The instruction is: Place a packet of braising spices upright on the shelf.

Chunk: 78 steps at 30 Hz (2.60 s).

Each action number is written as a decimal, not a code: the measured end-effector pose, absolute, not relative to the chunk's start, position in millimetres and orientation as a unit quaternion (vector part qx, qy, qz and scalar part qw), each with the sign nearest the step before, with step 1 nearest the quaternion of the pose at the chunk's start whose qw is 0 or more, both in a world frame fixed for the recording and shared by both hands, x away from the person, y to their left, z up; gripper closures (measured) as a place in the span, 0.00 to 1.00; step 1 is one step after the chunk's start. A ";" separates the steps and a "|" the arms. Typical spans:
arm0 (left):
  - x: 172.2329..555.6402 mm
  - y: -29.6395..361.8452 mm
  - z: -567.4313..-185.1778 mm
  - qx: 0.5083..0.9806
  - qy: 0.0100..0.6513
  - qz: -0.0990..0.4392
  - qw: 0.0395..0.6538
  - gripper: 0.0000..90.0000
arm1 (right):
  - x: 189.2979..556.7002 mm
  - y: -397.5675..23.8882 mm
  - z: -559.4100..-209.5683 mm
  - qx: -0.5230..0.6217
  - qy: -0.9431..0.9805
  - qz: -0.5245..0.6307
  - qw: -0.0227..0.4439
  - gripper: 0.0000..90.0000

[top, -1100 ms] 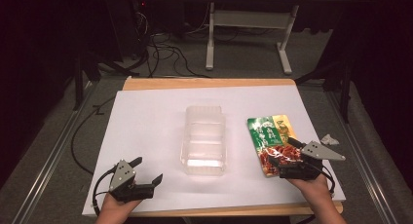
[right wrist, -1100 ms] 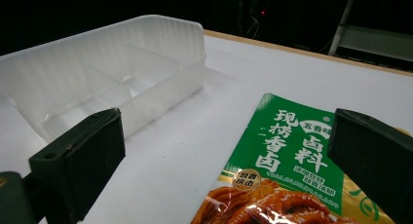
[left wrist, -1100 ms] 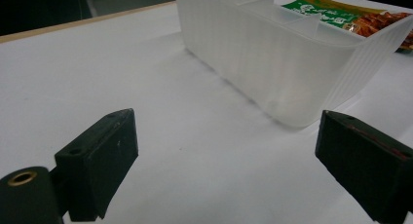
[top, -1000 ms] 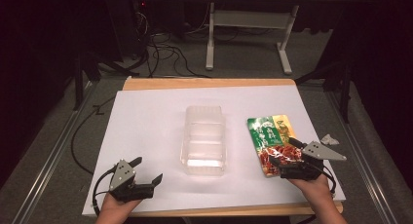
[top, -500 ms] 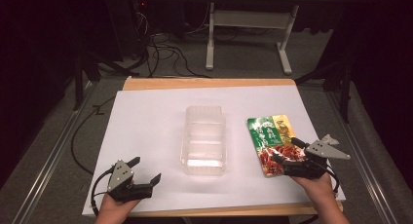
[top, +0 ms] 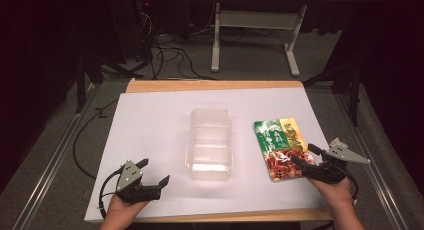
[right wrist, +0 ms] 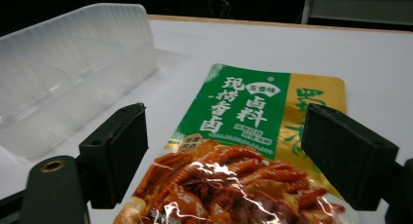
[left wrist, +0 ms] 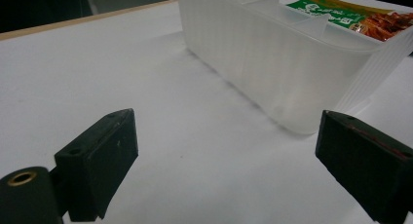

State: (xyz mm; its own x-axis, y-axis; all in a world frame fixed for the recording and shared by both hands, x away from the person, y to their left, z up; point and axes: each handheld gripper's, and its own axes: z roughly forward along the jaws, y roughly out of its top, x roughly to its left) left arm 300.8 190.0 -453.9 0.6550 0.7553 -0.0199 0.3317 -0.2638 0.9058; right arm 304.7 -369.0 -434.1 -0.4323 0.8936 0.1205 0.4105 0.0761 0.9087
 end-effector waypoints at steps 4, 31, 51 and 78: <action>302.9 187.3 -453.6 0.765 0.355 0.215 0.492 0.10 | 303.7 -379.9 -437.1 0.488 0.682 0.486 0.246 0.28; 298.9 193.0 -453.2 0.766 0.354 0.219 0.490 0.12 | 328.6 -425.9 -471.6 0.609 0.660 0.416 0.143 0.65; 302.0 189.7 -452.3 0.765 0.353 0.219 0.492 0.12 | 324.7 -423.6 -473.2 0.597 0.686 0.398 0.123 0.99; 312.9 180.7 -451.2 0.762 0.345 0.215 0.504 0.15 | 270.3 -394.8 -464.2 0.566 0.720 0.380 0.128 0.78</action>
